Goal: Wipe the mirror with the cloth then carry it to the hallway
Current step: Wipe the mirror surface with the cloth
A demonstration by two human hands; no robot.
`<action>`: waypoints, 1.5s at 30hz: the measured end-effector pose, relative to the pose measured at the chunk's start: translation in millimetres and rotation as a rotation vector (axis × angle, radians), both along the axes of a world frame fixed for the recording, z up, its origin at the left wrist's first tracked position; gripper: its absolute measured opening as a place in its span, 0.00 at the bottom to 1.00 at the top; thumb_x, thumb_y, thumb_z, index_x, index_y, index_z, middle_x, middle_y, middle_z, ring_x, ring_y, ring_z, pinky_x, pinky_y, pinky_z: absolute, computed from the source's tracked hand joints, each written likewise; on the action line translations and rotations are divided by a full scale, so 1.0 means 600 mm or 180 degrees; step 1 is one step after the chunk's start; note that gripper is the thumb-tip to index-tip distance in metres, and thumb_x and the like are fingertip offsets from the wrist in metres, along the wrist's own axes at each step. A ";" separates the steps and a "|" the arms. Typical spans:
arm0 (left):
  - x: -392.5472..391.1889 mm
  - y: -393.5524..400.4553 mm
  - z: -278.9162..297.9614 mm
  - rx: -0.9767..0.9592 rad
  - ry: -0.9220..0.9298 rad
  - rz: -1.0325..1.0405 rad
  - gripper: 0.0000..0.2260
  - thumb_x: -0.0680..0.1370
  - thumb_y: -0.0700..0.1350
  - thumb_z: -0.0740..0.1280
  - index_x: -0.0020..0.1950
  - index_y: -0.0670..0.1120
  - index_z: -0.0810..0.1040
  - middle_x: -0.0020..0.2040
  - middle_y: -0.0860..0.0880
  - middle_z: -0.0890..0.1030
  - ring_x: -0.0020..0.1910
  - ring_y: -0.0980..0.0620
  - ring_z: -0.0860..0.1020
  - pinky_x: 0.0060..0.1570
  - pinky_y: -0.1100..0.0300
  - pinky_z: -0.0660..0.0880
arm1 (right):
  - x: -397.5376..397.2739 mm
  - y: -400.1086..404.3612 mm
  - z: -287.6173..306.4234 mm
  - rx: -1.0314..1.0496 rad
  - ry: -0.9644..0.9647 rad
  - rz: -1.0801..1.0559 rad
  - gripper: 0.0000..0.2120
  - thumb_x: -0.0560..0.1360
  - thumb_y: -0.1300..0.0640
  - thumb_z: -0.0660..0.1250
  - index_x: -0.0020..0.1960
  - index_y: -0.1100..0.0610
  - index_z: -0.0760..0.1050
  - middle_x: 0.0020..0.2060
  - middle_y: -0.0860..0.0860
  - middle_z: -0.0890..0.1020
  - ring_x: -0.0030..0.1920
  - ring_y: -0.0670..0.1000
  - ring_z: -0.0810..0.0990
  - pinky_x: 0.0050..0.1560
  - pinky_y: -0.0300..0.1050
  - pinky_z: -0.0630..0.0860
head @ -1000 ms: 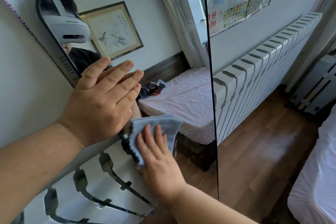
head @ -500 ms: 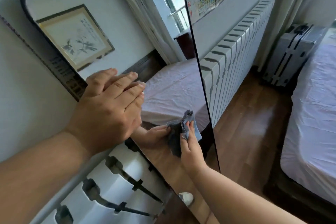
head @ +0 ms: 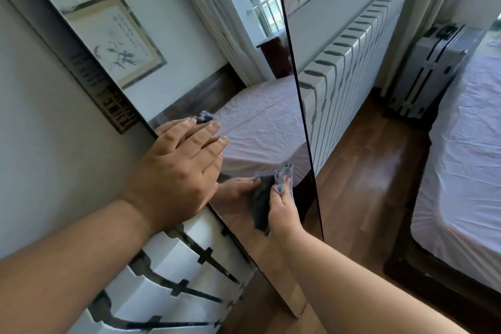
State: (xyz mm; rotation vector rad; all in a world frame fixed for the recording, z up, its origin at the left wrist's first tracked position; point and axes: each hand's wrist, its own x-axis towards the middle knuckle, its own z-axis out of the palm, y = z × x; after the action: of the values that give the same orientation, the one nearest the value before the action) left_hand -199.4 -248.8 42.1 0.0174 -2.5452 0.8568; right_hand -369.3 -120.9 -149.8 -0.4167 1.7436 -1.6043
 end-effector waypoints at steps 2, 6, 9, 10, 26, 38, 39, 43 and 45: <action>-0.001 0.002 -0.006 0.0023 0.0052 0.0049 0.15 0.86 0.44 0.65 0.63 0.39 0.88 0.73 0.38 0.86 0.79 0.34 0.78 0.81 0.31 0.69 | -0.017 -0.001 0.001 0.0021 -0.0199 -0.0040 0.30 0.91 0.52 0.57 0.89 0.45 0.48 0.86 0.49 0.60 0.85 0.53 0.60 0.79 0.43 0.60; -0.004 0.012 -0.014 -0.0031 0.0195 0.0121 0.14 0.83 0.44 0.67 0.61 0.40 0.89 0.73 0.39 0.86 0.79 0.35 0.79 0.80 0.31 0.70 | 0.018 0.009 0.045 -0.0247 0.1618 0.0794 0.32 0.90 0.54 0.58 0.85 0.38 0.42 0.87 0.40 0.40 0.87 0.46 0.39 0.86 0.44 0.41; -0.005 0.016 -0.012 -0.0114 0.0225 0.0113 0.13 0.84 0.43 0.69 0.62 0.40 0.89 0.73 0.39 0.85 0.79 0.35 0.79 0.76 0.31 0.75 | 0.065 0.027 0.084 -0.0653 0.2660 0.1575 0.36 0.86 0.49 0.55 0.85 0.34 0.37 0.86 0.37 0.34 0.86 0.46 0.32 0.83 0.40 0.33; -0.005 0.018 -0.010 -0.0129 0.0218 0.0115 0.13 0.84 0.43 0.69 0.62 0.39 0.89 0.73 0.39 0.85 0.78 0.35 0.79 0.75 0.31 0.76 | 0.073 0.033 0.088 -0.0712 0.2812 0.1719 0.37 0.84 0.49 0.54 0.85 0.34 0.36 0.86 0.37 0.34 0.86 0.47 0.32 0.83 0.42 0.34; -0.002 0.018 -0.040 -0.0120 0.0238 0.0299 0.15 0.85 0.44 0.66 0.66 0.40 0.87 0.78 0.39 0.81 0.83 0.36 0.74 0.81 0.29 0.67 | 0.003 0.027 0.021 0.0001 0.1985 0.1433 0.40 0.88 0.59 0.61 0.85 0.41 0.36 0.84 0.40 0.31 0.85 0.48 0.30 0.83 0.44 0.33; -0.009 0.017 -0.052 -0.0281 0.0364 0.0328 0.14 0.82 0.43 0.69 0.64 0.41 0.88 0.77 0.41 0.83 0.82 0.38 0.75 0.78 0.28 0.70 | -0.040 0.052 -0.011 -0.0293 0.3557 0.2226 0.33 0.87 0.44 0.49 0.86 0.39 0.36 0.85 0.39 0.32 0.86 0.51 0.30 0.87 0.58 0.44; -0.010 0.017 -0.051 -0.0294 0.0385 0.0316 0.14 0.82 0.43 0.69 0.64 0.41 0.88 0.77 0.41 0.83 0.82 0.37 0.76 0.78 0.28 0.71 | -0.047 0.050 -0.020 -0.0335 0.3661 0.2206 0.34 0.88 0.47 0.52 0.86 0.38 0.35 0.85 0.38 0.32 0.86 0.52 0.30 0.87 0.59 0.46; -0.014 0.031 -0.058 -0.0181 0.0506 0.0376 0.14 0.83 0.41 0.68 0.63 0.40 0.89 0.76 0.42 0.83 0.81 0.37 0.77 0.76 0.27 0.73 | -0.065 0.047 -0.047 -0.0392 0.3855 0.2115 0.36 0.88 0.51 0.54 0.86 0.39 0.34 0.85 0.38 0.30 0.86 0.53 0.31 0.86 0.62 0.47; -0.021 0.039 -0.067 -0.0184 0.0668 0.0396 0.12 0.82 0.40 0.69 0.61 0.40 0.90 0.75 0.43 0.84 0.79 0.38 0.78 0.75 0.28 0.74 | -0.067 0.048 -0.061 -0.0427 0.3866 0.2016 0.36 0.88 0.52 0.54 0.87 0.40 0.35 0.85 0.39 0.30 0.86 0.53 0.31 0.86 0.64 0.47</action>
State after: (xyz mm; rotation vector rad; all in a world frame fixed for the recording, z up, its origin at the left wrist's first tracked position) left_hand -212.0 -225.4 2.2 0.2376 -2.3417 0.9238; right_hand -409.6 -92.1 -186.4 -2.0857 1.9195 -0.9827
